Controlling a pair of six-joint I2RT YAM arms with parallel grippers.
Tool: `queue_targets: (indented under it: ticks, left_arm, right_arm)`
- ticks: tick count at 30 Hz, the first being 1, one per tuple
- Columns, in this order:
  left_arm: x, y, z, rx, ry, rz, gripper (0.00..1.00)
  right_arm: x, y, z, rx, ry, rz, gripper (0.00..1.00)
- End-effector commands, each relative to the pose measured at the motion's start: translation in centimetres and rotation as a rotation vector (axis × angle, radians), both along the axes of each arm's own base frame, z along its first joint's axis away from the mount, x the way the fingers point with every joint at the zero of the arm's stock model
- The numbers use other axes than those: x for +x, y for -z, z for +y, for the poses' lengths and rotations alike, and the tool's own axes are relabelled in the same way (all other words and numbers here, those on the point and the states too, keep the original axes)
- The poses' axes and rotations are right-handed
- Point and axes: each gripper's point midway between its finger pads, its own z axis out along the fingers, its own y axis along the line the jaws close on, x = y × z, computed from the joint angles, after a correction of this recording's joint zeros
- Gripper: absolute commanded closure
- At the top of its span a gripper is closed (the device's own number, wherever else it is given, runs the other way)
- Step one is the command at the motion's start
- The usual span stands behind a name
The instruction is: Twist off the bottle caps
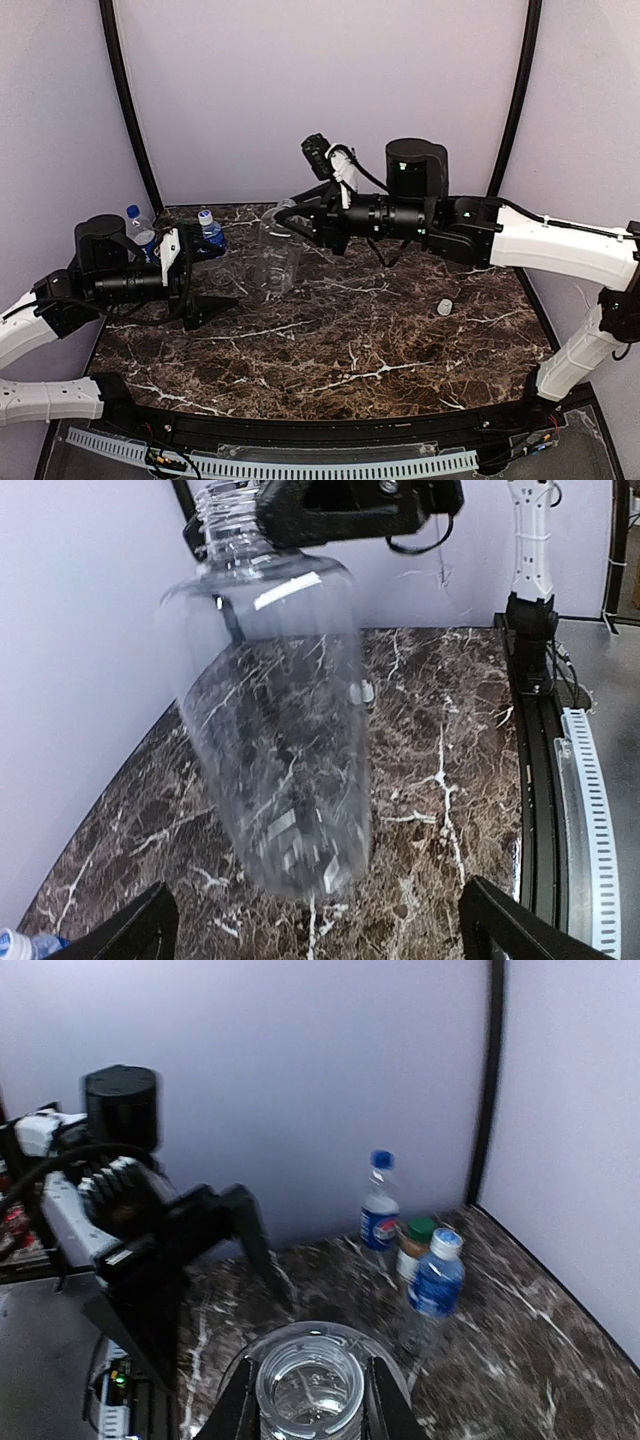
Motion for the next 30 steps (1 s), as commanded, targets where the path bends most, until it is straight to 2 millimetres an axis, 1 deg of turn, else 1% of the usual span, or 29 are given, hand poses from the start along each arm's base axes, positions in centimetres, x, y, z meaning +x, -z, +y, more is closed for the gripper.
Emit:
queue_targets:
  ticks: [1, 2, 3, 4, 5, 6, 7, 8, 10, 12, 13, 14, 15, 16, 19, 21, 25, 26, 28, 30]
  left_arm:
    - [3.4, 2.2, 3.7, -0.067, -0.267, 0.070, 0.01]
    - [4.2, 3.6, 5.0, -0.068, -0.332, 0.090, 0.01]
    - [4.5, 3.9, 5.6, -0.094, -0.367, 0.113, 0.01]
    - [5.0, 5.2, 6.8, -0.097, -0.418, 0.127, 0.01]
    - [5.3, 5.5, 7.2, -0.115, -0.442, 0.140, 0.01]
    - [5.6, 6.4, 8.2, -0.120, -0.483, 0.147, 0.01]
    - [5.8, 6.8, 8.7, -0.133, -0.507, 0.163, 0.01]
    - [6.1, 7.5, 9.5, -0.139, -0.547, 0.168, 0.01]
    - [6.5, 8.1, 10.5, -0.159, -0.590, 0.176, 0.01]
    - [6.8, 8.7, 11.3, -0.174, -0.618, 0.172, 0.01]
    - [6.8, 9.4, 11.5, -0.173, -0.630, 0.185, 0.01]
    - [7.0, 9.5, 12.1, -0.183, -0.650, 0.181, 0.01]
    - [6.9, 10.2, 12.3, -0.185, -0.660, 0.200, 0.01]
    - [7.0, 10.3, 12.7, -0.188, -0.674, 0.200, 0.01]
    - [6.8, 11.4, 13.1, -0.206, -0.688, 0.238, 0.01]
    - [7.0, 11.5, 13.5, -0.217, -0.704, 0.239, 0.01]
    - [7.2, 11.8, 14.1, -0.221, -0.733, 0.246, 0.01]
    - [7.2, 11.9, 14.1, -0.222, -0.733, 0.247, 0.01]
    - [7.2, 11.9, 14.0, -0.223, -0.726, 0.250, 0.01]
    - [7.2, 12.0, 13.9, -0.222, -0.719, 0.254, 0.01]
  right_arm:
    - [11.6, 5.3, -12.1, -0.169, 0.667, 0.149, 1.00]
    - [12.9, 6.5, -14.8, -0.180, 0.756, 0.176, 1.00]
    - [13.9, 7.9, -17.3, -0.194, 0.832, 0.203, 1.00]
    - [14.8, 9.0, -19.6, -0.203, 0.899, 0.220, 1.00]
    - [15.6, 10.3, -21.9, -0.218, 0.966, 0.234, 1.00]
    - [16.3, 11.3, -24.0, -0.229, 1.024, 0.243, 1.00]
    - [17.0, 12.1, -26.0, -0.239, 1.078, 0.238, 1.00]
    - [17.5, 12.7, -27.5, -0.248, 1.113, 0.225, 1.00]
    - [18.9, 13.8, -30.6, -0.253, 1.179, 0.211, 1.00]
    - [20.2, 14.4, -32.9, -0.248, 1.215, 0.203, 1.00]
    - [20.7, 14.6, -34.1, -0.247, 1.241, 0.192, 1.00]
    - [21.3, 15.0, -35.1, -0.258, 1.267, 0.188, 1.00]
    - [21.7, 15.3, -36.0, -0.261, 1.282, 0.188, 1.00]
    - [21.9, 15.5, -36.6, -0.261, 1.286, 0.185, 1.00]
    - [22.1, 16.2, -37.5, -0.236, 1.252, 0.158, 1.00]
    - [22.2, 16.7, -38.2, -0.230, 1.256, 0.143, 1.00]
    - [22.4, 18.3, -39.6, -0.249, 1.279, 0.123, 1.00]
    - [22.5, 18.4, -39.9, -0.230, 1.279, 0.113, 1.00]
    - [22.5, 19.2, -40.6, -0.226, 1.282, 0.118, 1.00]
    - [22.4, 20.1, -40.8, -0.238, 1.277, 0.134, 1.00]
